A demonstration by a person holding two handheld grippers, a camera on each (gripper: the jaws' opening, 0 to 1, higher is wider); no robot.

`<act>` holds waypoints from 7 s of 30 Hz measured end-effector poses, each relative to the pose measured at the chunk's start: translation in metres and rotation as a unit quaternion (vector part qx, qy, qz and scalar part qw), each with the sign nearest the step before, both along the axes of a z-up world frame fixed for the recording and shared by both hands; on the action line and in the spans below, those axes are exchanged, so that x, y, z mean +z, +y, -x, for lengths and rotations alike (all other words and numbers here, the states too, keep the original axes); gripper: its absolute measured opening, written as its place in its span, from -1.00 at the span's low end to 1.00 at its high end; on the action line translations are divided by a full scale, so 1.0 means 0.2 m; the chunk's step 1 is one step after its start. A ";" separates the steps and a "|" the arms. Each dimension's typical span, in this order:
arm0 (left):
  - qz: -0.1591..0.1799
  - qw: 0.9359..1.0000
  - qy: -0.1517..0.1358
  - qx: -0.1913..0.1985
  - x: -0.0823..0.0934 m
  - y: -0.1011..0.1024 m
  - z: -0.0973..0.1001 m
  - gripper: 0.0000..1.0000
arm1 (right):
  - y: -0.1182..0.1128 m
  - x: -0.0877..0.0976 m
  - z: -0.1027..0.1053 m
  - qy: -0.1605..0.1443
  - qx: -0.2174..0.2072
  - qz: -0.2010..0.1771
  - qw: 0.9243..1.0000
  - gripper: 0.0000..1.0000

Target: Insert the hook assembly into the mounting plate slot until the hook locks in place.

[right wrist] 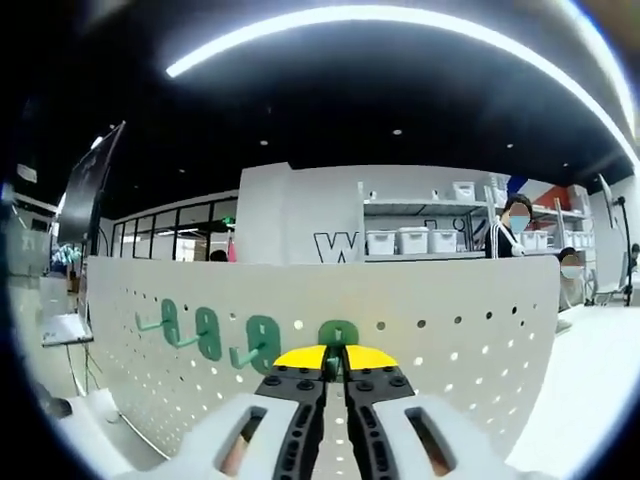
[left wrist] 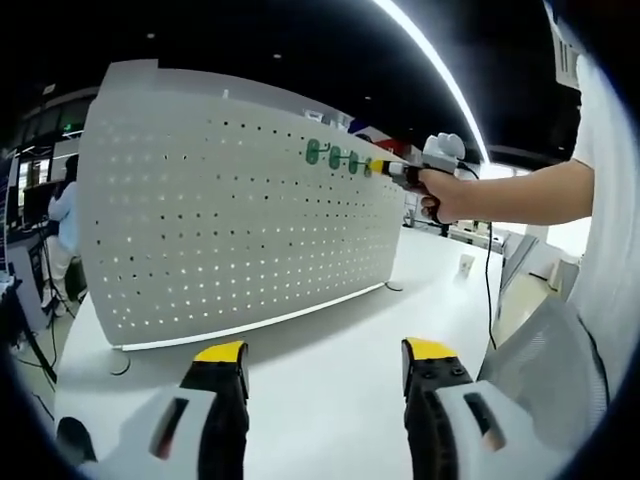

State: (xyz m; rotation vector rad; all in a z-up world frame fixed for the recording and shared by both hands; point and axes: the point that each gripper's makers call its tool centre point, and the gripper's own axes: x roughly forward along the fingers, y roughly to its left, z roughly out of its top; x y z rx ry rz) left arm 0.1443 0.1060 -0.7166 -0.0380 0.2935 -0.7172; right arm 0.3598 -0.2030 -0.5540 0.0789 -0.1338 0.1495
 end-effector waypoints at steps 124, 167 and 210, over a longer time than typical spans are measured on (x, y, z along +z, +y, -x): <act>-0.007 0.999 -0.024 0.044 -0.02 0.14 0.13 0.50 | -0.09 -0.78 1.20 0.124 0.170 0.005 0.978 0.20; 0.003 0.996 -0.014 0.088 -0.06 0.24 0.26 0.52 | -0.09 -0.84 1.36 0.140 0.168 -0.003 0.976 0.22; 0.007 0.996 -0.024 0.081 -0.02 0.22 0.21 0.55 | -0.09 -0.79 1.32 0.124 0.165 -0.012 0.978 0.26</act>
